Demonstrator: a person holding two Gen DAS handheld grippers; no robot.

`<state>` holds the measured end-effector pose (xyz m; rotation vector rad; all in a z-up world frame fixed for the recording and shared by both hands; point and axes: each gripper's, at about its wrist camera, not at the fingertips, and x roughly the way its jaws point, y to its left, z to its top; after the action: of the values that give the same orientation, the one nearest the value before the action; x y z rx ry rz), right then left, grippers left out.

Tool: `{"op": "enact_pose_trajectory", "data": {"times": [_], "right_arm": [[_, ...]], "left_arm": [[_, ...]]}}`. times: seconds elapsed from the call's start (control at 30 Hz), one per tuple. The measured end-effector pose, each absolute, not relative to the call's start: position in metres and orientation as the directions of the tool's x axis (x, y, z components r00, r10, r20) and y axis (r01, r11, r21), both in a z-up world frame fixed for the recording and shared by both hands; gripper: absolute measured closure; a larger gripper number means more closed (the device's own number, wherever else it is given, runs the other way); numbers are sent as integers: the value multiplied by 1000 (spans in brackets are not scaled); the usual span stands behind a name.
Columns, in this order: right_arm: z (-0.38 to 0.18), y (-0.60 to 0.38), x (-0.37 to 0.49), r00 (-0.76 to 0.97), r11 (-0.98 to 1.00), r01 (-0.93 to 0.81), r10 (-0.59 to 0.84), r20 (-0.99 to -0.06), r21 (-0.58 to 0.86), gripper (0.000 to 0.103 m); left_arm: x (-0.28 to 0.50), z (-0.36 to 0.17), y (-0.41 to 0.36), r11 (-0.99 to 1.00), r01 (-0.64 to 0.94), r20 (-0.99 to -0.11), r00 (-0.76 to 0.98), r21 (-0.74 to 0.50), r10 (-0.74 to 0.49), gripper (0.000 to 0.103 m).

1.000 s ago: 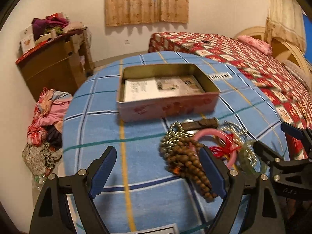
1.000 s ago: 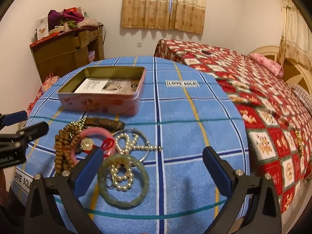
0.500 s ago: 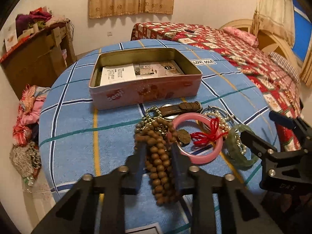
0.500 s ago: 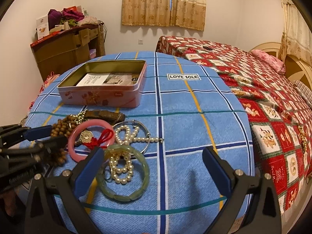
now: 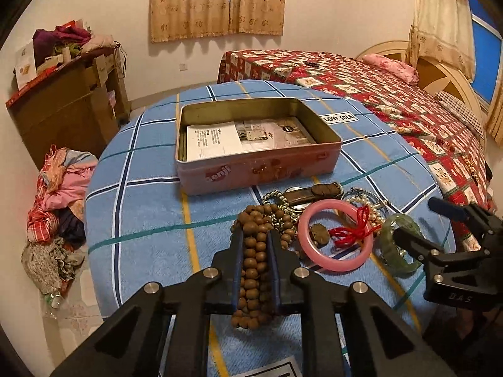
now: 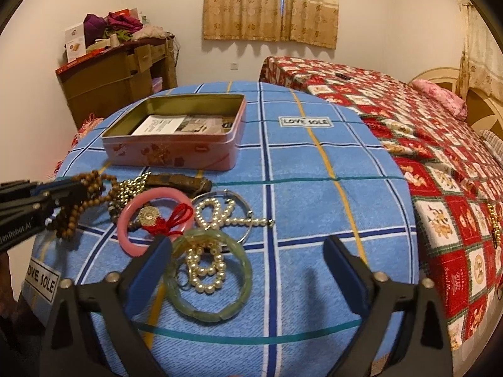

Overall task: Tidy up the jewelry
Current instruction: 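Grasp the brown bead string with the left tool while the right tool grasps the green jade bangle, then carry the bead string and jade bangle into the pink tin and release both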

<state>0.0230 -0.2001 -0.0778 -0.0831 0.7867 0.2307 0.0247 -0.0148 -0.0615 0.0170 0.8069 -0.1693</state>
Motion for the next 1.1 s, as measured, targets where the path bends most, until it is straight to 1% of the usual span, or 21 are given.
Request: {"op": "enact_pose_trajectory", "data": {"times": [0.07, 0.13, 0.27, 0.3, 0.33, 0.43, 0.53, 0.6, 0.67, 0.77, 0.8, 0.83, 0.87, 0.9, 0.93, 1.1], "right_arm": [[-80, -200, 23, 670, 969, -244, 186, -719, 23, 16], [-82, -198, 23, 657, 967, -255, 191, -729, 23, 23], [-79, -195, 19, 666, 961, -276, 207, -716, 21, 24], [-80, -194, 19, 662, 959, -284, 210, -719, 20, 33], [-82, -193, 19, 655, 957, -289, 213, -725, 21, 40], [-85, -194, 22, 637, 959, -282, 208, -743, 27, 41], [-86, -197, 23, 632, 957, -287, 226, -741, 47, 41], [-86, -198, 24, 633, 957, -286, 231, -739, 54, 43], [-87, -200, 25, 626, 955, -289, 245, -741, 71, 50], [-87, -201, 25, 630, 955, -286, 247, -736, 75, 63], [-87, -201, 25, 629, 955, -289, 247, -737, 74, 75], [-88, -200, 26, 625, 953, -294, 250, -739, 74, 82], [-89, -201, 26, 622, 953, -295, 252, -741, 76, 84], [-90, -202, 26, 621, 952, -294, 257, -740, 83, 89], [-89, -203, 25, 625, 951, -294, 265, -734, 92, 91], [-78, -209, 23, 658, 951, -293, 276, -701, 100, 91]], "left_arm": [[25, -63, -15, 986, 157, -721, 678, -48, -143, 88], [25, -63, -14, 986, 155, -722, 676, -57, -148, 88], [24, -60, -11, 987, 152, -717, 681, -59, -148, 88], [24, -60, -11, 987, 152, -717, 681, -59, -148, 88], [24, -60, -11, 986, 153, -718, 680, -59, -149, 88], [25, -60, -11, 986, 153, -719, 678, -62, -151, 88], [25, -60, -12, 986, 154, -719, 678, -62, -151, 88], [24, -61, -13, 986, 158, -720, 677, -62, -154, 88], [24, -62, -13, 985, 159, -720, 676, -63, -155, 88], [24, -63, -13, 985, 159, -722, 674, -64, -156, 88], [24, -63, -13, 985, 158, -721, 675, -65, -156, 88], [24, -62, -12, 985, 157, -720, 676, -65, -155, 88], [24, -62, -11, 985, 157, -719, 678, -64, -155, 88], [23, -61, -11, 986, 156, -716, 681, -63, -154, 88], [23, -59, -10, 986, 155, -712, 685, -64, -154, 88], [21, -50, -8, 988, 146, -690, 710, -51, -140, 88]]}}
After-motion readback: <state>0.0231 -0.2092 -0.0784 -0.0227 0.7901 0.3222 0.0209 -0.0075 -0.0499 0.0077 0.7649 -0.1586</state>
